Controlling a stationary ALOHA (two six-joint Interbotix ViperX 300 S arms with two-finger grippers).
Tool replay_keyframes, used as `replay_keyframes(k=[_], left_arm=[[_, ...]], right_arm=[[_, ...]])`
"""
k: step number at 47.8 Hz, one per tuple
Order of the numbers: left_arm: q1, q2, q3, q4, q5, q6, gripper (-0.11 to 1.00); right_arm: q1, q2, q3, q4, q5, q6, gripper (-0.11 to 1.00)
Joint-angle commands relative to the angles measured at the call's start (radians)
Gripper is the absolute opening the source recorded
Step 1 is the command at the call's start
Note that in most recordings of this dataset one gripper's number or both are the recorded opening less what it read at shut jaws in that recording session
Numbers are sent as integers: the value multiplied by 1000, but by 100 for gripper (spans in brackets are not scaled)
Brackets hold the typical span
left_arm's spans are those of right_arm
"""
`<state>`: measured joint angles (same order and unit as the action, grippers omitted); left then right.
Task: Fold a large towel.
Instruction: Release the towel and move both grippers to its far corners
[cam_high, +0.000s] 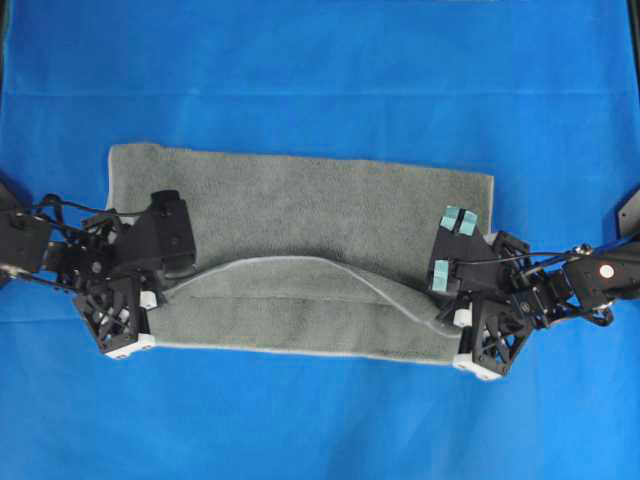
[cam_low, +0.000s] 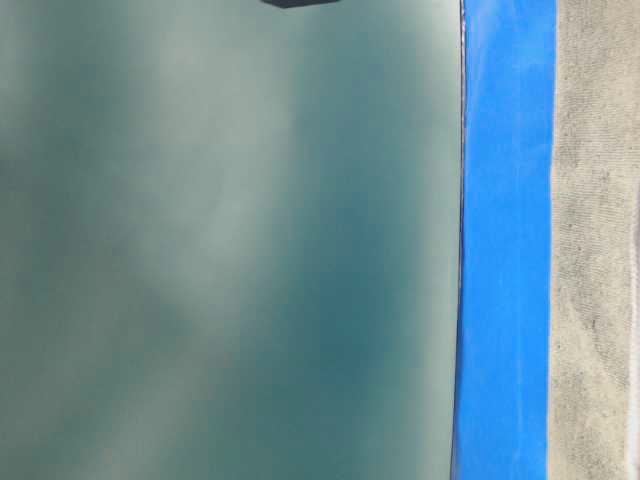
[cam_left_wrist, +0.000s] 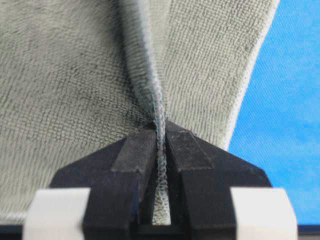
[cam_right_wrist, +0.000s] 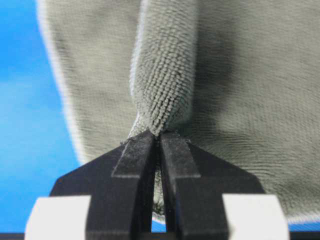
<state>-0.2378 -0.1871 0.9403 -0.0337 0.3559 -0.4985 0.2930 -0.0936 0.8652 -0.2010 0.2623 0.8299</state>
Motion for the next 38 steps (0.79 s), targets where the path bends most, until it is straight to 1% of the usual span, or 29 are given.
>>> replay_keyframes(k=[1,4,6,9,11,15,18,19,21,25,30,34,38], left_arm=[[-17,3,-18,0,-14,3,1],[-25,0,-17,2,-14,3,2],[-31,-5,-14,0,-12,0,6],[-40,-11,-8,0,-8,0,21],[-55,-23,0,0,3,2,35],[-86,-44,11,2,26,11,61],[-101,-66,26,2,49,8,76],[-103,-80,35,3,61,2,79],[-104,-97,46,3,77,-2,77],[-101,-133,61,5,89,-3,74],[-80,-199,55,14,91,15,74],[-25,-259,46,28,87,41,74],[55,-313,48,31,81,94,74]], right_arm=[[15,-9,-21,3,-51,-2,2],[20,-9,-18,2,-57,0,3],[23,-9,-20,3,-55,2,3],[32,-9,-21,5,-49,2,3],[40,-9,-23,2,-37,0,13],[51,-18,-14,2,-2,-2,39],[58,-38,2,3,34,2,56],[58,-46,5,3,41,2,62],[58,-64,12,3,52,3,66],[58,-106,20,0,58,2,60],[51,-170,20,-41,60,-2,61],[21,-210,21,-92,61,0,61],[-43,-232,26,-130,78,0,61]])
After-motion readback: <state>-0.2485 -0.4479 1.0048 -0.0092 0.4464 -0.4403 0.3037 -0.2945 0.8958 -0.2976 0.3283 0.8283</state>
